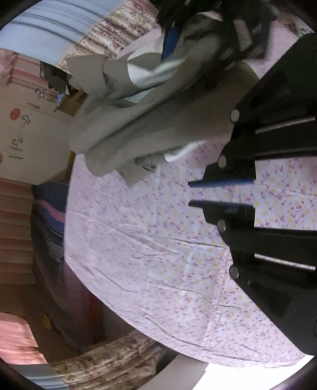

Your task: Fold large clothes

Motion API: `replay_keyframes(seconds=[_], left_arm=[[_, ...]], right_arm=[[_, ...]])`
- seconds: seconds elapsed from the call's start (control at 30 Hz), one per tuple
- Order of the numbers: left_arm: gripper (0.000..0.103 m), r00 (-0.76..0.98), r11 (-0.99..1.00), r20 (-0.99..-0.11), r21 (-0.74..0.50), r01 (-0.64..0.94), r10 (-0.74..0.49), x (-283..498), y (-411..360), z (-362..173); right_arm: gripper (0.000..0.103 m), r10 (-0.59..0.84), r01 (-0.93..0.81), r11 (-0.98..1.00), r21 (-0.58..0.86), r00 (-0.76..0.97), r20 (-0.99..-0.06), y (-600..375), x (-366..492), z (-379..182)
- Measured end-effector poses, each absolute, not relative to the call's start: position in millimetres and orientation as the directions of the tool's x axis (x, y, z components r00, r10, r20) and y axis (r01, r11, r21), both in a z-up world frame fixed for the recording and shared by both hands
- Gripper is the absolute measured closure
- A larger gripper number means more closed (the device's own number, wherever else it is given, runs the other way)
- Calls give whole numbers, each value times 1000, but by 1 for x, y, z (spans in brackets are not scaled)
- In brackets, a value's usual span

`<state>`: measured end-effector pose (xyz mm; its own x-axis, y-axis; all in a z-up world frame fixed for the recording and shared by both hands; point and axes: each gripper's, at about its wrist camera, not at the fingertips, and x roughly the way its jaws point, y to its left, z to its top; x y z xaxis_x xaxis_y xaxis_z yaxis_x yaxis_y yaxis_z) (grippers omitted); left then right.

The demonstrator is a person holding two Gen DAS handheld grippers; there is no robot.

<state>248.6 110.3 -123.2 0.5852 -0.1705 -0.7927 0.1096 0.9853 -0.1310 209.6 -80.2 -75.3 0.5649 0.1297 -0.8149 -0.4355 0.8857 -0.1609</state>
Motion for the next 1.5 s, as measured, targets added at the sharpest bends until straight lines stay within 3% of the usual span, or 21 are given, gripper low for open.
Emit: replay_keyframes(seconds=[0.13, 0.2, 0.3, 0.47, 0.53, 0.57, 0.6, 0.63, 0.67, 0.73, 0.8, 0.83, 0.87, 0.93, 1.03, 1.07, 1.13, 1.27, 1.5], left_arm=[[61, 623, 982, -760, -118, 146, -184, 248, 91, -99], [54, 631, 977, -748, -119, 177, -206, 249, 79, -86], [43, 627, 965, -738, -134, 227, -250, 248, 53, -73], [37, 577, 936, -746, -187, 298, -332, 260, 0, -70], [37, 539, 920, -756, -222, 323, -372, 270, -20, -76], [36, 525, 914, -759, -233, 332, -384, 275, -28, -79], [36, 502, 907, -768, -247, 342, -398, 282, -40, -84], [37, 479, 902, -778, -255, 349, -406, 288, -48, -90], [38, 442, 890, -791, -274, 364, -424, 295, -60, -98], [70, 408, 884, -805, -283, 372, -430, 306, -70, -114], [90, 415, 880, -794, -299, 370, -444, 310, -67, -116], [95, 423, 875, -781, -315, 366, -459, 311, -60, -113], [96, 437, 876, -772, -322, 359, -462, 312, -52, -108], [97, 467, 882, -755, -325, 341, -460, 308, -30, -95], [97, 456, 878, -760, -323, 352, -463, 290, 2, -95], [96, 444, 883, -773, -316, 347, -452, 285, 10, -103], [94, 427, 891, -787, -337, 305, -445, 278, 30, -128], [94, 396, 862, -767, -436, 257, -505, 270, 62, -163], [91, 443, 909, -799, -302, 289, -406, 299, 41, -172]], right_arm=[[23, 231, -449, 888, -103, 626, -745, -116, 165, -15], [16, 236, -396, 915, -74, 676, -698, -156, 155, 10], [15, 186, -250, 968, -6, 734, -653, -224, 159, 19], [15, 277, -102, 950, 295, 708, -650, -320, 193, -43], [16, 374, -79, 894, 441, 675, -637, -335, 203, -77], [18, 424, -68, 856, 513, 659, -621, -344, 208, -93], [27, 452, -60, 833, 550, 648, -613, -347, 211, -107], [34, 474, -56, 816, 575, 634, -611, -346, 214, -118], [48, 516, -62, 789, 611, 608, -604, -348, 218, -131], [51, 502, -54, 794, 605, 619, -603, -339, 217, -140], [63, 493, -68, 803, 592, 635, -595, -329, 218, -136], [68, 501, -81, 797, 599, 643, -579, -323, 218, -129], [85, 534, -123, 778, 616, 644, -547, -319, 216, -124], [100, 554, -188, 786, 589, 637, -536, -295, 216, -110], [102, 544, -334, 837, 433, 581, -605, -229, 216, -85], [102, 419, -354, 904, 241, 611, -672, -200, 212, -80], [102, 300, -370, 927, 59, 642, -706, -175, 207, -79], [100, 281, -329, 942, 69, 656, -700, -186, 197, -75], [101, 293, -321, 942, 94, 653, -698, -193, 199, -81]])
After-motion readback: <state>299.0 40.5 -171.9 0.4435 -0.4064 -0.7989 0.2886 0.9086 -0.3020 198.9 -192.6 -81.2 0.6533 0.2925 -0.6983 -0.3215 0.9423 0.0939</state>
